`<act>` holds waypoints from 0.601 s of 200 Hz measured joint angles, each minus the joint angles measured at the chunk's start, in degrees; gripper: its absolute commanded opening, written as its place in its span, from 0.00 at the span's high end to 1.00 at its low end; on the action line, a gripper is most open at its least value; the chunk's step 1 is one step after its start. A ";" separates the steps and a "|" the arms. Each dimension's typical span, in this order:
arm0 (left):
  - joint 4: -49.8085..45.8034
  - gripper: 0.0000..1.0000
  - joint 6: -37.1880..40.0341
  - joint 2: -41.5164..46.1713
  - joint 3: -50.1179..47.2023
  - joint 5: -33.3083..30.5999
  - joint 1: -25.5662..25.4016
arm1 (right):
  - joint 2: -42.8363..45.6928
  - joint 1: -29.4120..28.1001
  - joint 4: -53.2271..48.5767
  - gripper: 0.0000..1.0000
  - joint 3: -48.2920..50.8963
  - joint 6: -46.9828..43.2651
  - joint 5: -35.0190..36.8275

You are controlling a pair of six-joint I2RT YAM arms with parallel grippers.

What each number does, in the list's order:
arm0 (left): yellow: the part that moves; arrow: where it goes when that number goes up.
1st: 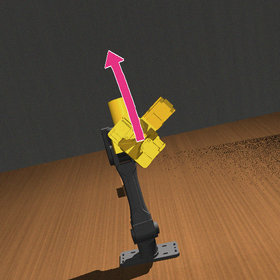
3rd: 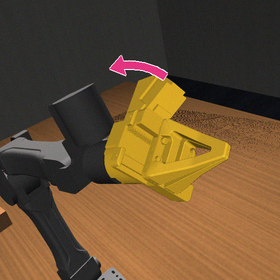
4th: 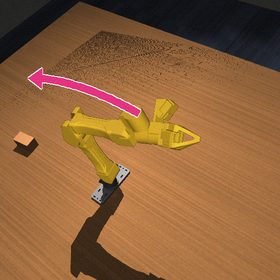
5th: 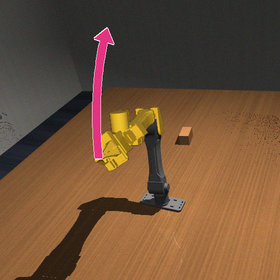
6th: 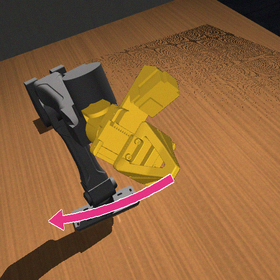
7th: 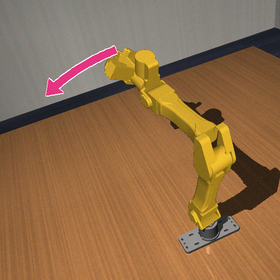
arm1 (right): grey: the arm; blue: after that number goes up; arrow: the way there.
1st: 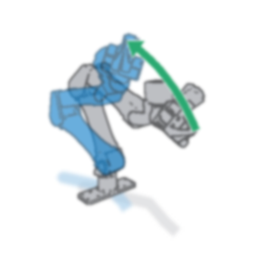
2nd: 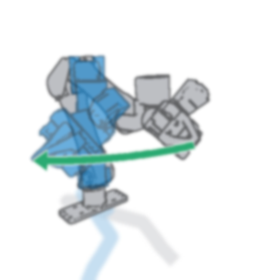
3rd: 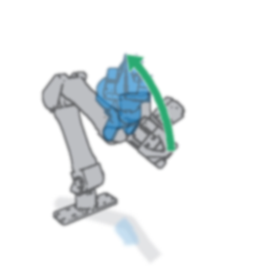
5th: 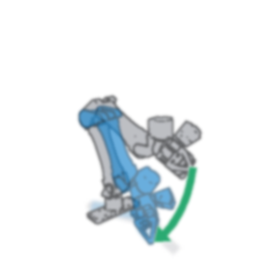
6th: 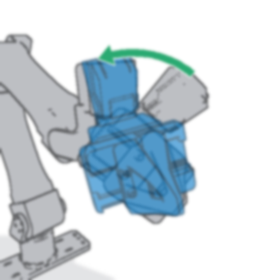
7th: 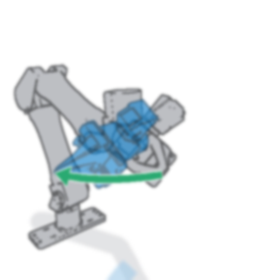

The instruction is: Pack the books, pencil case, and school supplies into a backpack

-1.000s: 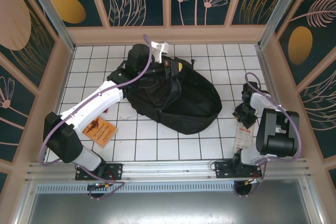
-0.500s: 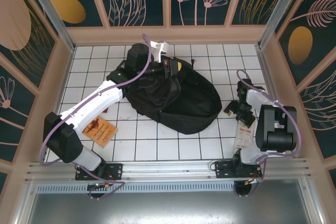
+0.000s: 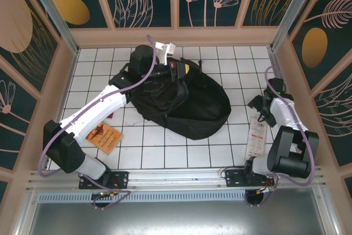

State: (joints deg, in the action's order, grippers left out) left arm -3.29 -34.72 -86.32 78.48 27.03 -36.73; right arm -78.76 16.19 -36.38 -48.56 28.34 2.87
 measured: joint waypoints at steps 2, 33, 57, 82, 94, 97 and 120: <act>-0.02 1.00 0.00 0.07 0.00 0.00 0.00 | -0.20 0.66 0.07 0.03 0.07 0.20 -0.20; -0.04 1.00 0.00 0.31 0.00 0.00 0.00 | -4.66 8.66 2.38 0.01 3.45 1.88 -6.10; -0.07 1.00 0.02 0.42 0.00 0.00 0.00 | -5.84 8.98 3.87 0.01 5.35 1.95 -8.55; -0.13 1.00 0.02 0.48 0.00 0.02 0.09 | -5.11 9.29 5.18 0.01 6.64 1.75 -9.31; -0.15 1.00 0.02 0.48 0.00 0.04 0.09 | -4.87 9.20 5.77 0.01 7.17 1.66 -9.44; -0.15 1.00 0.02 0.48 0.00 0.04 0.09 | -4.83 9.05 5.99 0.01 7.34 1.60 -9.44; -0.15 1.00 0.02 0.48 0.00 0.22 0.09 | -4.26 6.60 6.64 0.01 8.15 1.57 -7.67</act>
State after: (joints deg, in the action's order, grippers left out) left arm -3.44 -34.70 -85.84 78.48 27.24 -36.64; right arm -83.02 22.79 -29.74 -40.40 29.91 -4.80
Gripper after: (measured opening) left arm 0.081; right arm 0.988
